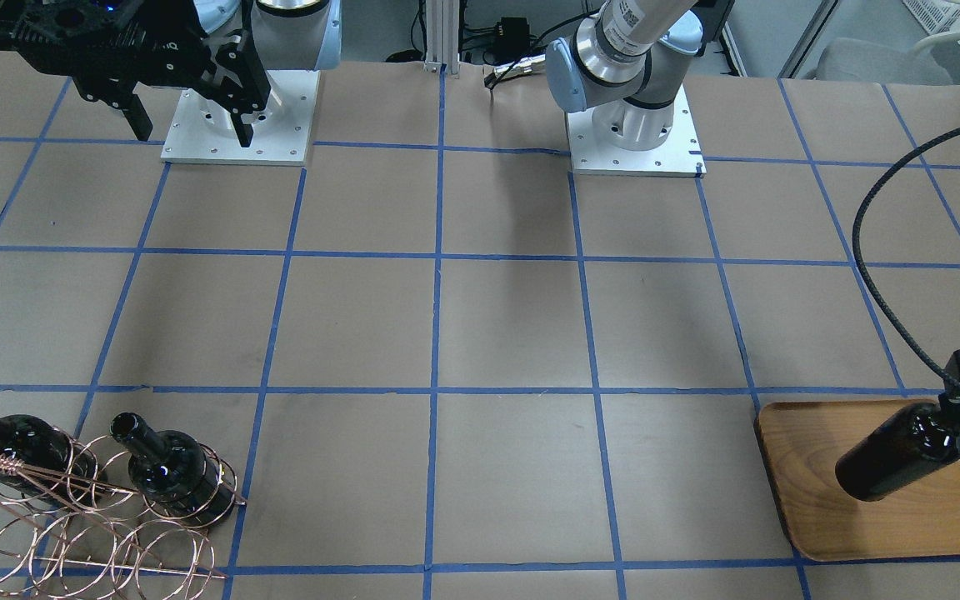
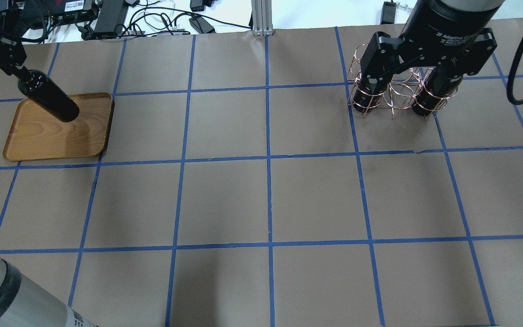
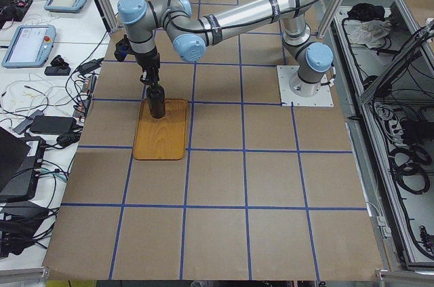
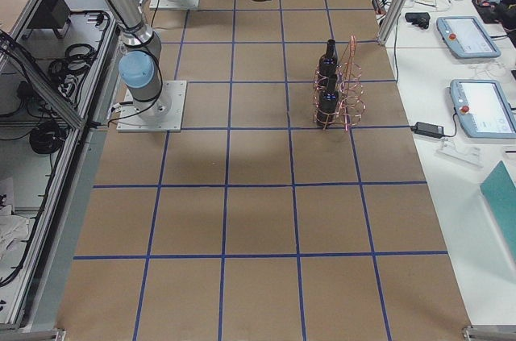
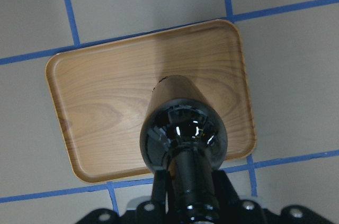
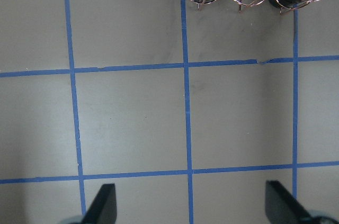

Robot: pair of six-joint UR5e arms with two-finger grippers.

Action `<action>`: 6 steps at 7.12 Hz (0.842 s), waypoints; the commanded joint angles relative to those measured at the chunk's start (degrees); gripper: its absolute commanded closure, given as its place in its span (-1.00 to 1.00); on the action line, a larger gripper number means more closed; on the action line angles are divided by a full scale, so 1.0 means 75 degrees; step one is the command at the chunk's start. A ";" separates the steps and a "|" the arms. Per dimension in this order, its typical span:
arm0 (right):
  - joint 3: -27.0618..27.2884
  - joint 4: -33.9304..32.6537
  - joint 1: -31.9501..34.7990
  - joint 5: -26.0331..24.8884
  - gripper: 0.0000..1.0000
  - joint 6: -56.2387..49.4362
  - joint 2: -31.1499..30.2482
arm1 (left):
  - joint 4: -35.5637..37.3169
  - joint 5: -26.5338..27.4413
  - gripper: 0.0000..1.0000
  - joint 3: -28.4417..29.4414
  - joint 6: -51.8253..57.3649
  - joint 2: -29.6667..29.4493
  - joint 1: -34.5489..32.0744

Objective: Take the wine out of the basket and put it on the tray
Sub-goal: 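Carry the bottle with the left gripper onto the wooden tray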

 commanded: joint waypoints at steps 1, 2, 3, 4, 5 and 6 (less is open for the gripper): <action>0.0000 0.0005 0.0006 0.0002 -1.00 0.0004 0.0000 | 0.0154 -0.0069 1.00 -0.0105 0.0048 -0.0188 0.0163; 0.0000 0.0005 0.0006 0.0002 -1.00 0.0004 0.0000 | 0.0166 -0.0058 1.00 -0.0106 0.0048 -0.0247 0.0186; 0.0000 0.0005 0.0006 0.0002 -1.00 0.0004 0.0000 | 0.0271 -0.0012 1.00 -0.0106 0.0059 -0.0248 0.0198; 0.0000 0.0005 0.0006 0.0002 -1.00 0.0004 0.0000 | 0.0284 -0.0011 0.94 -0.0118 0.0059 -0.0271 0.0198; 0.0000 0.0005 0.0006 0.0002 -1.00 0.0004 0.0000 | 0.0284 -0.0011 0.43 -0.0141 0.0048 -0.0329 0.0198; 0.0000 0.0005 0.0006 0.0002 -1.00 0.0004 0.0000 | 0.0284 -0.0034 -0.18 -0.0141 0.0048 -0.0353 0.0198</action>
